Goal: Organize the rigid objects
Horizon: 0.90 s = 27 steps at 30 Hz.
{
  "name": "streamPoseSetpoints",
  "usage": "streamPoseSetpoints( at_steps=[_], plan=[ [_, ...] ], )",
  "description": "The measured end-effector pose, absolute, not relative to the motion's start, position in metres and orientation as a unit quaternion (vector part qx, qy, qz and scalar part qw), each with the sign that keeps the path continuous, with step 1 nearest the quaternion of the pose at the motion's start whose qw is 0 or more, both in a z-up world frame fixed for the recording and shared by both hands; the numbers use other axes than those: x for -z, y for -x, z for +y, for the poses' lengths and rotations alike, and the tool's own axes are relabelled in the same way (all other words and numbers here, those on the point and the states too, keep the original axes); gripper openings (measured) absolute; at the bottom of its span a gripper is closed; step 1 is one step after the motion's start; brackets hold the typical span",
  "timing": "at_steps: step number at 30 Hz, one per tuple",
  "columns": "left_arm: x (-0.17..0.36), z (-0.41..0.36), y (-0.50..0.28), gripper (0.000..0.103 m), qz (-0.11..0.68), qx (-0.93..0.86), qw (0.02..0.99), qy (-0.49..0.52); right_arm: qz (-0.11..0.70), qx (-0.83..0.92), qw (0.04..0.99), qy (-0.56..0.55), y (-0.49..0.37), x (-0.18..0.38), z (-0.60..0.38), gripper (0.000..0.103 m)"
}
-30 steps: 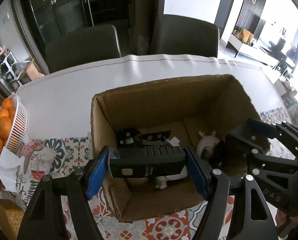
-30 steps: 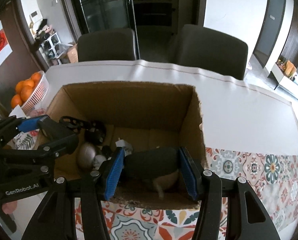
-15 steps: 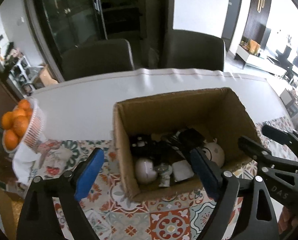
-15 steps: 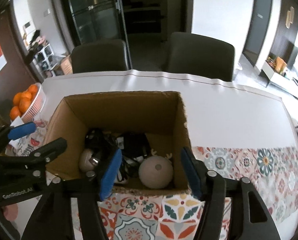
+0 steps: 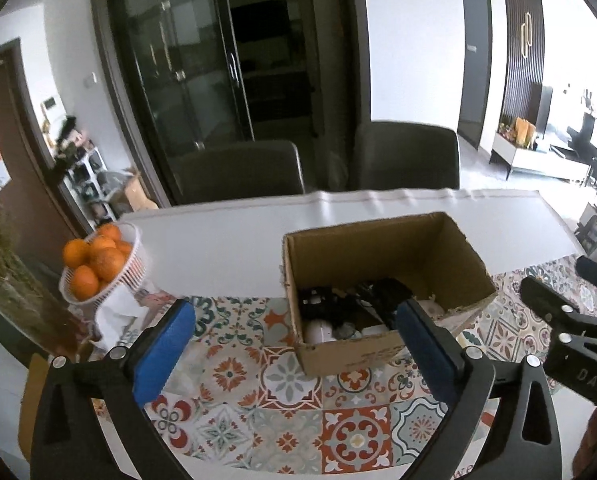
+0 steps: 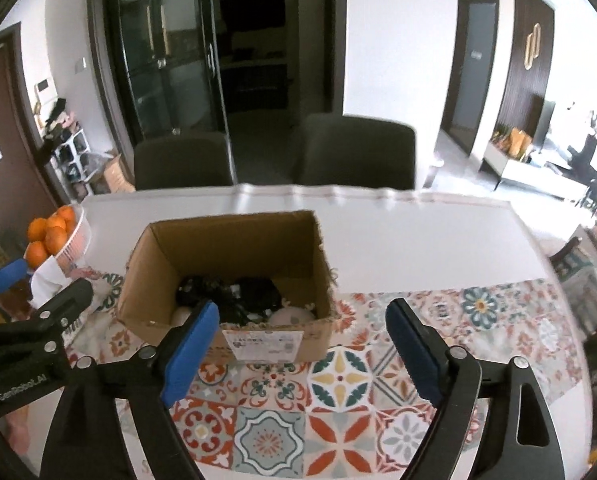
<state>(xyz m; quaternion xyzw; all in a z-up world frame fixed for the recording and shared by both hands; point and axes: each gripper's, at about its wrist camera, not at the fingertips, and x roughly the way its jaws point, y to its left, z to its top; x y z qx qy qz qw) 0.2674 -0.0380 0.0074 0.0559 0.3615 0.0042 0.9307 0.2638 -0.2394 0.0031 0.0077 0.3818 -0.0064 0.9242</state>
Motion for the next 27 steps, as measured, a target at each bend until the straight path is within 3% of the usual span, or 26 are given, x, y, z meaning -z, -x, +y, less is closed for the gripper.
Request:
streamPoseSetpoints(
  at_steps=[13,27],
  plan=[
    [-0.044,-0.038,-0.197,0.103,0.309,0.007,0.95,-0.046,0.311,0.041,0.949,-0.001,-0.187,-0.05,-0.243,0.096],
    [-0.075,-0.04,-0.14,0.103,0.249,0.013,0.967,-0.05,0.272,0.04,0.961,-0.015,-0.128,-0.076,-0.245,0.097]
  ],
)
